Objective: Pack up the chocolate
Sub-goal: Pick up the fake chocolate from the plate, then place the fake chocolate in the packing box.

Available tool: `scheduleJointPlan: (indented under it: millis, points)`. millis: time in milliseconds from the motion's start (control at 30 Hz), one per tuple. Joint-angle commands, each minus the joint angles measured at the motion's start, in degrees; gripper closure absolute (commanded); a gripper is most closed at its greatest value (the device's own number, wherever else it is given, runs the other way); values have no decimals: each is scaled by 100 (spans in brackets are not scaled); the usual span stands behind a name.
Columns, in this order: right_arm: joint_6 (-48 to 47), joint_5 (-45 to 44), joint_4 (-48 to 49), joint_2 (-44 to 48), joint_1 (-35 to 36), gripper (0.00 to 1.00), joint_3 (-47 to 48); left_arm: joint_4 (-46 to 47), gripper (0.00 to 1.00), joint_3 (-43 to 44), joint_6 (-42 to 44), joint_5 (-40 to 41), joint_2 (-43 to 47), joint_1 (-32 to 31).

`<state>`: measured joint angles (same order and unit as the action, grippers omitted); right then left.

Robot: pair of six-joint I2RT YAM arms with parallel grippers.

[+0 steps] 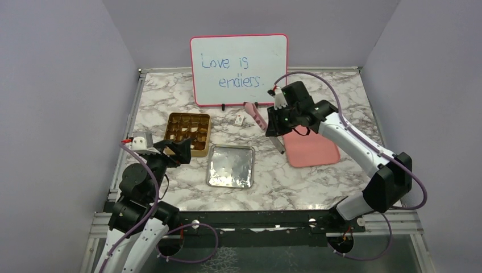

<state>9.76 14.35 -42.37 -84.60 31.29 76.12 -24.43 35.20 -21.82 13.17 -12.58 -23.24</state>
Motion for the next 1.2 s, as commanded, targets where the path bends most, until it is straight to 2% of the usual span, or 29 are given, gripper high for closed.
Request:
scheduleJointPlan:
  millis: [0, 200, 433, 800, 933, 1167]
  points:
    - [253, -95, 390, -414, 552, 79, 492, 149, 1, 222, -83, 124, 194, 39]
    - [436, -415, 404, -1385, 1433, 79, 1397, 164, 1, 666, -263, 473, 149, 38]
    - [384, -516, 15, -2868, 2112, 78, 3100, 166, 1, 1232, -275, 530, -151, 34]
    - [314, -665, -671, -4664, 2520, 78, 5547, 157, 1, 1280, -183, 578, 71, 33]
    - [365, -630, -723, -4997, 2531, 76, 5858, 157, 1, 1262, -179, 599, 107, 32]
    - [456, -440, -441, -5160, 2539, 73, 5721, 157, 1, 1244, -174, 582, 119, 32]
